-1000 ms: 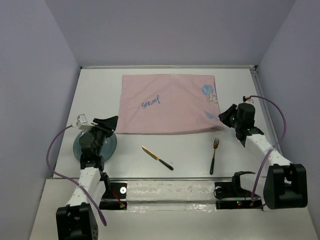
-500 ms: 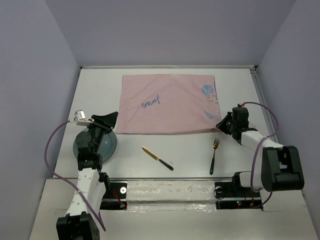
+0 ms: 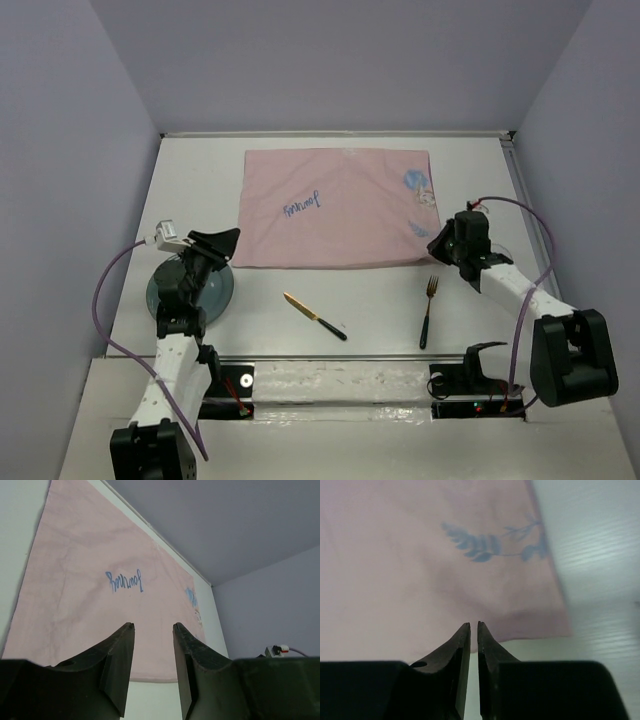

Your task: Set the dinner table for one person

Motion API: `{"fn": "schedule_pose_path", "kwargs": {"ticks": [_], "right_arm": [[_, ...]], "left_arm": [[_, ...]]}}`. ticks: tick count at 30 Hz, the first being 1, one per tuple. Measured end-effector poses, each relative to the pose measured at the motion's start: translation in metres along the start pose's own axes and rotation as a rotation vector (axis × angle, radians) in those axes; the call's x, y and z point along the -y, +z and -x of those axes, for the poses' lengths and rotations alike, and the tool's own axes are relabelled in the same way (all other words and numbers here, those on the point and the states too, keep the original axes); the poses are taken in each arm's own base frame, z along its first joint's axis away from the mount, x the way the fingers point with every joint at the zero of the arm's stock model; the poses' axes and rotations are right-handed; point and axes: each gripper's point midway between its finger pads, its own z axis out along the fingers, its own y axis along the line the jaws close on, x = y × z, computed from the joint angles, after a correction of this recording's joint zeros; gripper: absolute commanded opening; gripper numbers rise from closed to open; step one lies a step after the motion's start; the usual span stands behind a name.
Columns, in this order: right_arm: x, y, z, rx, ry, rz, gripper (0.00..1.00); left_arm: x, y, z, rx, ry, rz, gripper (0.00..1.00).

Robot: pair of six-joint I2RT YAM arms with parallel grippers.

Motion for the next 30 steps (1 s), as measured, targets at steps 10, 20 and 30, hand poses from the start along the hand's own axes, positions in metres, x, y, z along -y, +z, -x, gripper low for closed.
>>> {"fn": "schedule_pose_path", "kwargs": {"ticks": [10,20,30], "right_arm": [[-0.020,0.028,-0.036,-0.137,-0.090,-0.019,0.00],[-0.003,0.021,-0.051,-0.143,-0.048,-0.056,0.18],[-0.086,-0.021,-0.031,-0.067,-0.143,0.188,0.53]], "left_arm": [[0.014,-0.002,0.004,-0.013,0.012,-0.021,0.46],[0.090,-0.006,0.049,0.022,0.162,-0.139,0.48],[0.151,-0.030,0.092,0.078,0.416,-0.164,0.62]]}}
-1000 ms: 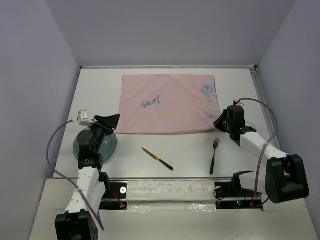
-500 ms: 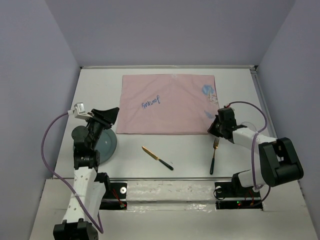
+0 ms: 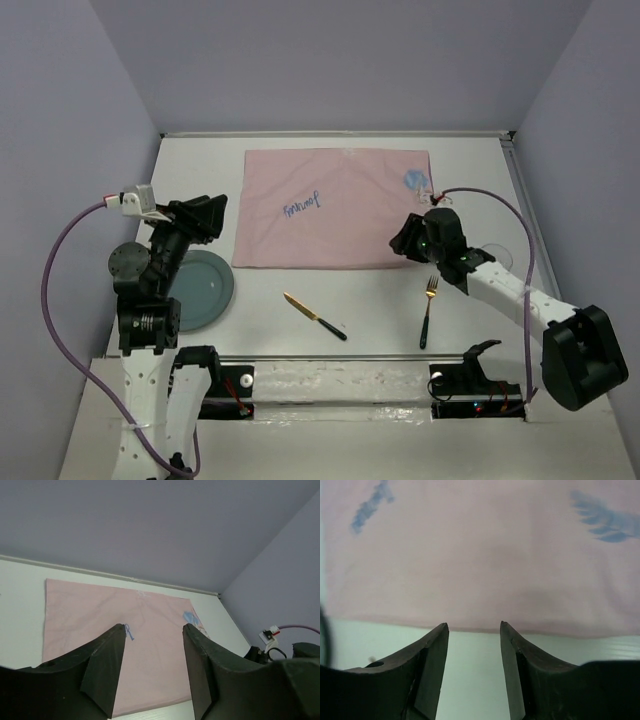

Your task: Set the dinner table for one person

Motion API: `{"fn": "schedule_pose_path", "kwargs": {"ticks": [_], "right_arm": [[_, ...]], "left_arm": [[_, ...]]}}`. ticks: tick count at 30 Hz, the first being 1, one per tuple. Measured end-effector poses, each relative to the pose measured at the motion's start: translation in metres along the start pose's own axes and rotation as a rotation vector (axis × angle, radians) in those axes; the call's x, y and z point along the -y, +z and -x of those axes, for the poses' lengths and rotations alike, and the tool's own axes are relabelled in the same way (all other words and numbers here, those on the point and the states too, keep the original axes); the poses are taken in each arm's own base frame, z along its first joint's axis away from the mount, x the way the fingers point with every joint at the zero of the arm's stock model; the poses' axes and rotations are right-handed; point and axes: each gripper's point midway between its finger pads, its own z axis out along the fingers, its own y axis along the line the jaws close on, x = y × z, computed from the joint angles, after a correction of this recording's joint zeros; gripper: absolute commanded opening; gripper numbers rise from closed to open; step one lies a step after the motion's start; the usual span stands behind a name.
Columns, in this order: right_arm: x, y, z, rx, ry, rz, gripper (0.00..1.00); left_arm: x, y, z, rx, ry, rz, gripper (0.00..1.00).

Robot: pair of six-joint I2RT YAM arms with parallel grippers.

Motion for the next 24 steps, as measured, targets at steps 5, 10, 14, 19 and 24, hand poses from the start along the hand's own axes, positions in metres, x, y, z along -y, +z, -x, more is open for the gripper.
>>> {"fn": "schedule_pose_path", "kwargs": {"ticks": [5,10,14,19,24], "right_arm": [[-0.101,-0.012,-0.030,-0.060,-0.070,0.297,0.56],[-0.189,-0.004,-0.069,-0.139,-0.102,0.493,0.56],[-0.260,0.011,-0.112,-0.213,-0.100,0.632,0.56],[-0.309,0.029,-0.171,-0.326,-0.082,0.718,0.56],[-0.327,0.049,-0.221,-0.432,-0.054,0.741,0.56]], "left_arm": [[0.009,-0.006,0.006,0.000,0.033,-0.019,0.70],[0.025,-0.006,0.011,-0.008,0.039,-0.090,0.78],[0.035,-0.007,0.009,-0.022,0.041,-0.143,0.83],[0.047,-0.013,0.008,-0.025,0.051,-0.198,0.87],[0.048,-0.014,0.002,-0.031,0.054,-0.220,0.87]]}}
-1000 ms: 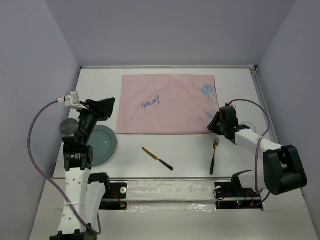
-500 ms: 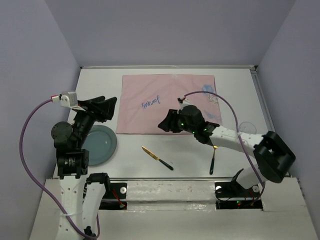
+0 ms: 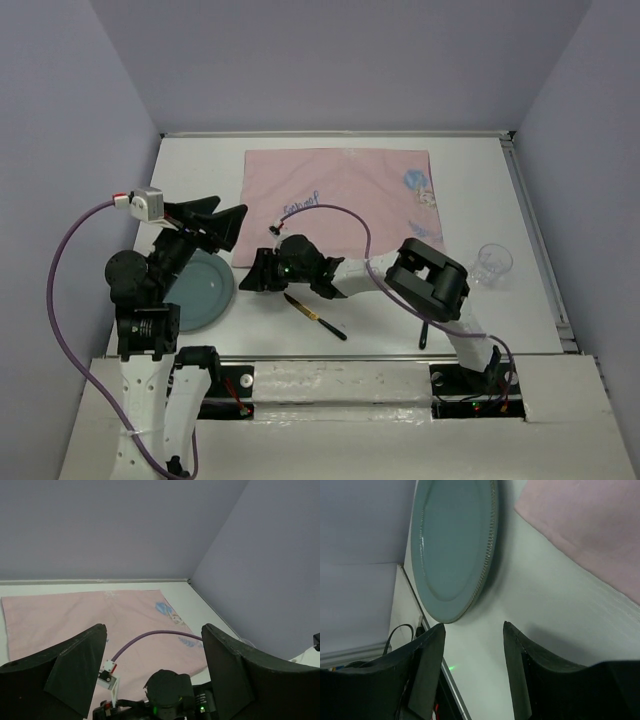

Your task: Set the dinner table for one person

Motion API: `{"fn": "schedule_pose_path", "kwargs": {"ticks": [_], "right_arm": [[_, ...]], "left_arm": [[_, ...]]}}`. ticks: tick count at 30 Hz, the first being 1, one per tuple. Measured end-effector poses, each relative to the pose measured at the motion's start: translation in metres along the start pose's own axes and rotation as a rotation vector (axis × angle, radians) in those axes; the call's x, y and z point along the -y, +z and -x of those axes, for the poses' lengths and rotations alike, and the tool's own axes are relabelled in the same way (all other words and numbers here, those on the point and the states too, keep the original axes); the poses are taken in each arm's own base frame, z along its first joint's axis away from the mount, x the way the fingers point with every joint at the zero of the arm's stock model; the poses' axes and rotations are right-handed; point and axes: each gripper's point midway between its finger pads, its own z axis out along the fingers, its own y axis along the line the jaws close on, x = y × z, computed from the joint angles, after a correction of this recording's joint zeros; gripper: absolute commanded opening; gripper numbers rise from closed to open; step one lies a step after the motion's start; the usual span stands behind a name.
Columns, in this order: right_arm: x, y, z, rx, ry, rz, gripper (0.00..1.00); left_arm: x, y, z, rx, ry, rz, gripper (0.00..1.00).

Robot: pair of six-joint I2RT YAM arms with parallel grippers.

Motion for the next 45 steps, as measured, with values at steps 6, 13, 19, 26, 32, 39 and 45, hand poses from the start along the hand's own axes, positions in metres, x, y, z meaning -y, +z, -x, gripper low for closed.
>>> {"fn": "schedule_pose_path", "kwargs": {"ticks": [6,13,19,26,32,39,45], "right_arm": [[0.013,0.025,-0.019,-0.059,0.071,0.005,0.56],[-0.001,0.054,-0.017,-0.078,0.121,0.063,0.54],[-0.008,0.080,-0.019,-0.095,0.167,0.106,0.26],[-0.004,0.090,-0.020,-0.101,0.262,0.115,0.00],[-0.008,0.066,-0.023,-0.093,0.267,0.092,0.00],[-0.025,0.024,-0.011,-0.062,0.170,0.057,0.00],[-0.086,-0.033,0.030,0.021,0.088,0.134,0.00]], "left_arm": [[-0.006,0.000,-0.013,-0.025,-0.016,0.004,0.87],[-0.008,0.000,-0.018,-0.029,-0.019,0.004,0.87],[-0.008,0.000,-0.017,-0.028,-0.018,0.003,0.87],[-0.006,-0.002,-0.016,-0.020,-0.013,0.002,0.87],[-0.009,-0.002,-0.009,-0.017,-0.023,0.041,0.88],[0.010,-0.007,0.041,0.066,0.051,0.072,0.90],[0.035,-0.020,0.089,0.163,0.119,0.088,0.90]]}}
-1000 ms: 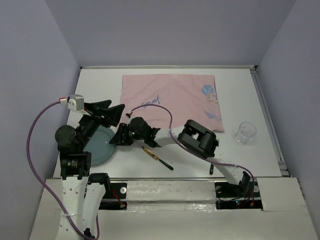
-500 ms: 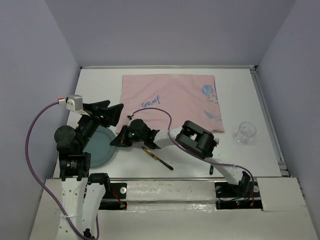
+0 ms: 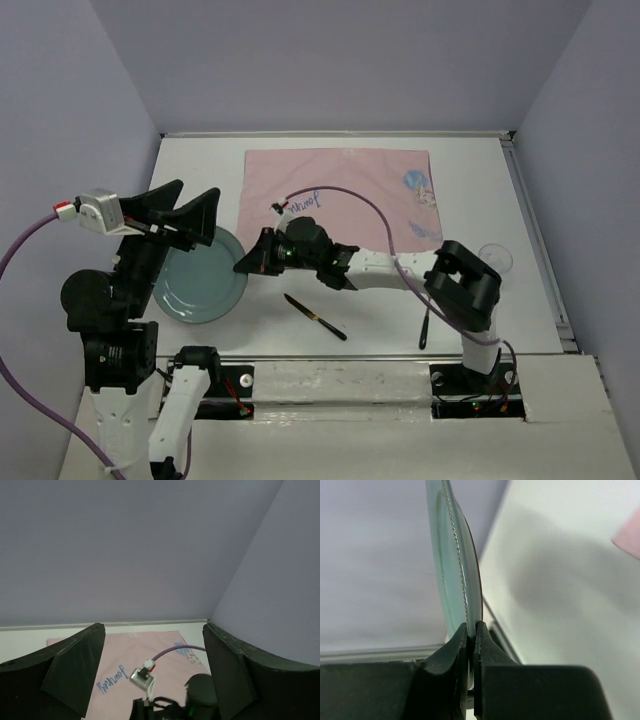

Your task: Set the dinner table for one person

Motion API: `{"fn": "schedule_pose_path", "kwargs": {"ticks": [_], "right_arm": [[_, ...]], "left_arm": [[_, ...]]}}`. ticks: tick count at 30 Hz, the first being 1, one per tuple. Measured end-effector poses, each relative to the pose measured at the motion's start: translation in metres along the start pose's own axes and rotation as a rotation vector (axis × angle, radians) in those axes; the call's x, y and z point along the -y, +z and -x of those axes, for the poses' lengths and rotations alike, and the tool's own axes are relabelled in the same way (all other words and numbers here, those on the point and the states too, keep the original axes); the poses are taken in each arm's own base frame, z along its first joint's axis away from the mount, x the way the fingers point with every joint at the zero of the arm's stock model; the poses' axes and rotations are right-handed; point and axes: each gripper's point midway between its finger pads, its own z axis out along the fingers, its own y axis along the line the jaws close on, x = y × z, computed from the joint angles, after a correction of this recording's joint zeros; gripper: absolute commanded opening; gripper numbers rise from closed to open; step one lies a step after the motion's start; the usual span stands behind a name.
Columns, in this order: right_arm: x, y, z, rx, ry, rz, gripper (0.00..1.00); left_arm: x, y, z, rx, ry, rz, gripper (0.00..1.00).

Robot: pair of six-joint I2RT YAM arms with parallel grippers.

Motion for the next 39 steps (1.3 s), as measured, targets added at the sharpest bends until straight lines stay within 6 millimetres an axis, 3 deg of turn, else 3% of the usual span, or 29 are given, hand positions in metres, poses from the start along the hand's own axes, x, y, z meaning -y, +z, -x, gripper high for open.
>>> {"fn": "schedule_pose_path", "kwargs": {"ticks": [2,4,6,8,10,13,19,22,25,39], "right_arm": [[-0.024,-0.016,0.015,0.036,-0.024,0.044,0.00],[-0.051,-0.044,0.048,0.105,-0.044,0.106,0.00],[-0.063,-0.069,0.079,0.173,-0.057,0.146,0.00],[-0.062,-0.091,0.112,0.249,-0.063,0.152,0.00],[-0.044,-0.116,0.155,0.347,-0.058,0.123,0.00],[0.006,-0.153,0.214,0.467,-0.021,0.036,0.00],[0.109,-0.217,0.287,0.636,0.097,-0.154,0.00],[0.143,-0.235,0.294,0.656,0.147,-0.222,0.00],[0.161,-0.239,0.290,0.632,0.179,-0.244,0.00],[0.246,-0.206,0.229,0.443,0.333,-0.336,0.00]], "left_arm": [[0.002,-0.001,0.005,0.011,0.003,0.002,0.90],[0.001,-0.001,0.004,0.005,0.002,0.004,0.90],[-0.002,-0.001,-0.002,-0.008,-0.004,0.009,0.90],[-0.006,0.000,-0.012,-0.028,-0.013,0.015,0.91],[-0.013,0.001,-0.031,-0.060,-0.026,0.019,0.91],[-0.027,-0.002,-0.066,-0.122,-0.048,0.036,0.91],[-0.062,-0.011,-0.153,-0.285,-0.110,0.088,0.91],[-0.069,-0.016,-0.176,-0.336,-0.130,0.102,0.91],[-0.068,-0.016,-0.178,-0.341,-0.129,0.092,0.91],[-0.066,-0.016,-0.173,-0.326,-0.100,0.071,0.91]]}}
